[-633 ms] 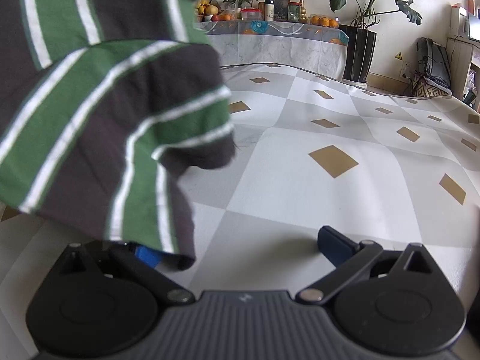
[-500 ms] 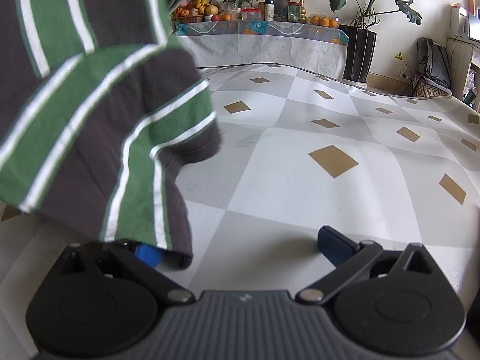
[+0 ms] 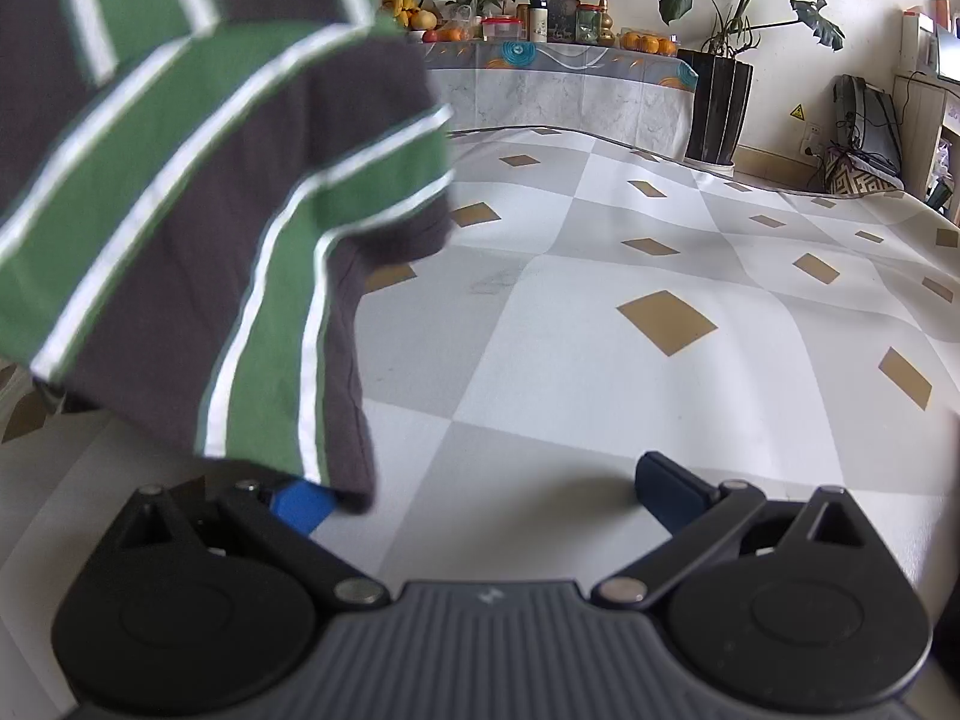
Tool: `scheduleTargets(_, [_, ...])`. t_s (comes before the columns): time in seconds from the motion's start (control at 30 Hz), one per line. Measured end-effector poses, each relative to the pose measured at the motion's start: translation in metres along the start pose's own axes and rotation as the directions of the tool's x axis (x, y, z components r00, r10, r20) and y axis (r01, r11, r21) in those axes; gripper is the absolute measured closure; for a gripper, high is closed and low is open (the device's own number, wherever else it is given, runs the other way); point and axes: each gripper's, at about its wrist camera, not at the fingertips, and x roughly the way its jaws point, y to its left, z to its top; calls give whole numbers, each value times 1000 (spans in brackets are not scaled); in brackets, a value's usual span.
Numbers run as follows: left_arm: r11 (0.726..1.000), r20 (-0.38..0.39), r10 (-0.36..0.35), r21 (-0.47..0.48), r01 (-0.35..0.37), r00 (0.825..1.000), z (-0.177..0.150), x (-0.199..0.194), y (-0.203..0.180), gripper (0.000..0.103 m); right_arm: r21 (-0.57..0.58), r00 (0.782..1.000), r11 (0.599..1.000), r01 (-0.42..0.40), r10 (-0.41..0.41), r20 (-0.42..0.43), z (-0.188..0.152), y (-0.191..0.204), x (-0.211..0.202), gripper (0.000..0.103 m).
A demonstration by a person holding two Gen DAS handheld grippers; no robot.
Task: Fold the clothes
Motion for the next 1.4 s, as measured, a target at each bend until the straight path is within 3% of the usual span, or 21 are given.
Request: scheduleTargets(1.4, [999, -73, 22, 47, -19, 997, -7, 16, -18, 9, 0, 1000, 1000, 0, 0, 0, 0, 1, -2, 0])
